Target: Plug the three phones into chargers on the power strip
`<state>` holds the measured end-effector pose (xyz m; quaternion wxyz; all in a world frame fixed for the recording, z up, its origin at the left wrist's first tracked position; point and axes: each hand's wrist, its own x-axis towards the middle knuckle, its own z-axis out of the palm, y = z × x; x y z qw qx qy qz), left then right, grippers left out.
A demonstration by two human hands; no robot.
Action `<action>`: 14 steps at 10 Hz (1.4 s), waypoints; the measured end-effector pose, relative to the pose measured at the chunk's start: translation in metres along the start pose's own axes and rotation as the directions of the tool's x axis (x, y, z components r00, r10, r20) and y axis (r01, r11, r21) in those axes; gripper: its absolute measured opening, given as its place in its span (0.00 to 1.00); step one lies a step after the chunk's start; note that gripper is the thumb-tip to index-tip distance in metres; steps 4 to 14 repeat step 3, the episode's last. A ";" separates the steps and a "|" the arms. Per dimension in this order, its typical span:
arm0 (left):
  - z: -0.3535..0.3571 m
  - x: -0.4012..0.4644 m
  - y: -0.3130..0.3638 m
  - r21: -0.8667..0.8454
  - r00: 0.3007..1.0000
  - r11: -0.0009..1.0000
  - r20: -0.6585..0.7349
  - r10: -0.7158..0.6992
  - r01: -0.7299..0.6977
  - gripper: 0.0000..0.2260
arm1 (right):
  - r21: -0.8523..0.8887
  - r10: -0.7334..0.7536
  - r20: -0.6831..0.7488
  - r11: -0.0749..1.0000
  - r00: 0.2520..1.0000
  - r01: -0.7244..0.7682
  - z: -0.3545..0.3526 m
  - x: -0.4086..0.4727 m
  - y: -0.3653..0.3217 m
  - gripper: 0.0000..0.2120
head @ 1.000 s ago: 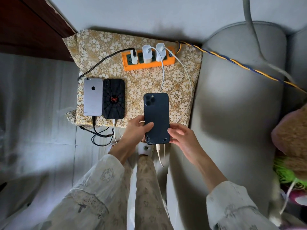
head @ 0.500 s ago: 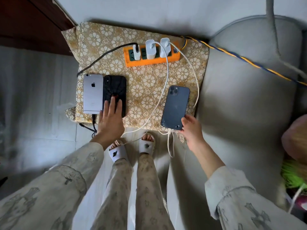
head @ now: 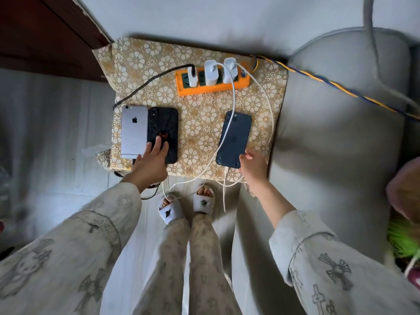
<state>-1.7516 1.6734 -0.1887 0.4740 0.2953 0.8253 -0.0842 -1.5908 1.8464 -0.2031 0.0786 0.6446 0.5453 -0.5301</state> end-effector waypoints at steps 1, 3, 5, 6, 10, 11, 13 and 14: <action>-0.005 -0.006 -0.003 -0.045 0.999 0.998 -0.010 0.035 -0.036 0.27 | -0.027 0.023 0.035 0.999 0.999 -0.022 -0.007 -0.010 -0.006 0.20; -0.033 -0.056 0.013 -0.146 0.978 0.971 -0.115 0.174 -0.190 0.25 | -0.015 -0.023 0.133 1.000 0.991 0.025 -0.039 -0.069 -0.037 0.18; -0.033 -0.056 0.013 -0.146 0.978 0.971 -0.115 0.174 -0.190 0.25 | -0.015 -0.023 0.133 1.000 0.991 0.025 -0.039 -0.069 -0.037 0.18; -0.033 -0.056 0.013 -0.146 0.978 0.971 -0.115 0.174 -0.190 0.25 | -0.015 -0.023 0.133 1.000 0.991 0.025 -0.039 -0.069 -0.037 0.18; -0.033 -0.056 0.013 -0.146 0.978 0.971 -0.115 0.174 -0.190 0.25 | -0.015 -0.023 0.133 1.000 0.991 0.025 -0.039 -0.069 -0.037 0.18; -0.033 -0.056 0.013 -0.146 0.978 0.971 -0.115 0.174 -0.190 0.25 | -0.015 -0.023 0.133 1.000 0.991 0.025 -0.039 -0.069 -0.037 0.18; -0.033 -0.056 0.013 -0.146 0.978 0.971 -0.115 0.174 -0.190 0.25 | -0.015 -0.023 0.133 1.000 0.991 0.025 -0.039 -0.069 -0.037 0.18; -0.033 -0.056 0.013 -0.146 0.978 0.971 -0.115 0.174 -0.190 0.25 | -0.015 -0.023 0.133 1.000 0.991 0.025 -0.039 -0.069 -0.037 0.18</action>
